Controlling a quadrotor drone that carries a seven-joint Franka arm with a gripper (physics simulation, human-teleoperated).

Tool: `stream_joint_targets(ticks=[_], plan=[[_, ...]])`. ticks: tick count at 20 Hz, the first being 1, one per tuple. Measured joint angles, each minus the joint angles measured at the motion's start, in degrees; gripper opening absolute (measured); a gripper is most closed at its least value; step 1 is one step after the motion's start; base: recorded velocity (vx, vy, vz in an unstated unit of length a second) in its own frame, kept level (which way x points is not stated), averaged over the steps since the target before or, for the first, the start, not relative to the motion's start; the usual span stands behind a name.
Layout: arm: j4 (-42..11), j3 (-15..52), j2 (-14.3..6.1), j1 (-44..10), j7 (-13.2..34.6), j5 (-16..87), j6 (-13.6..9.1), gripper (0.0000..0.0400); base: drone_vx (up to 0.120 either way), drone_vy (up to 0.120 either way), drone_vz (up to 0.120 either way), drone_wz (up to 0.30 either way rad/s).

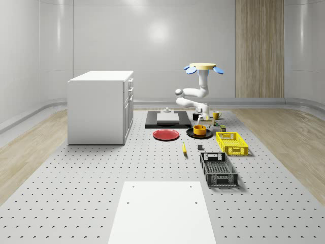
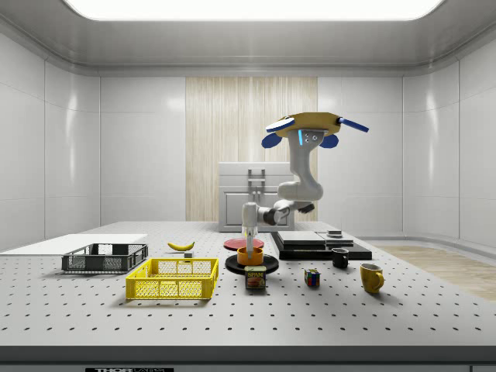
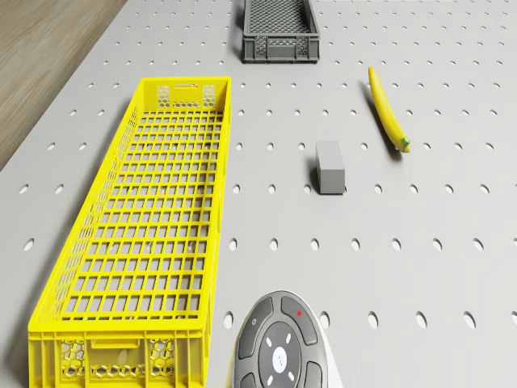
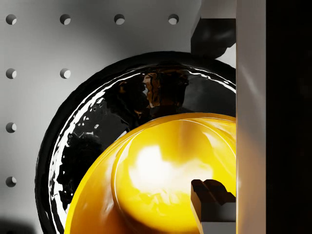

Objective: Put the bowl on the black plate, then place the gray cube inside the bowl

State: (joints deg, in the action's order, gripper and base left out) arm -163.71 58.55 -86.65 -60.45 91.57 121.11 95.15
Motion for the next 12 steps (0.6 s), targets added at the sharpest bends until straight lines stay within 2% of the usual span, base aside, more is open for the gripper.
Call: stream_joint_targets(ticks=[4, 12], plan=[[-1.42, 2.83, 0.19, 0.95, -0.09, -2.62, -1.54, 0.0390, 0.010, -0.010, 0.000, 0.000], [-2.48, 5.24, 0.54, 1.68, -0.16, -4.83, -2.91, 0.0399, 0.120, -0.120, 0.000, 0.000]])
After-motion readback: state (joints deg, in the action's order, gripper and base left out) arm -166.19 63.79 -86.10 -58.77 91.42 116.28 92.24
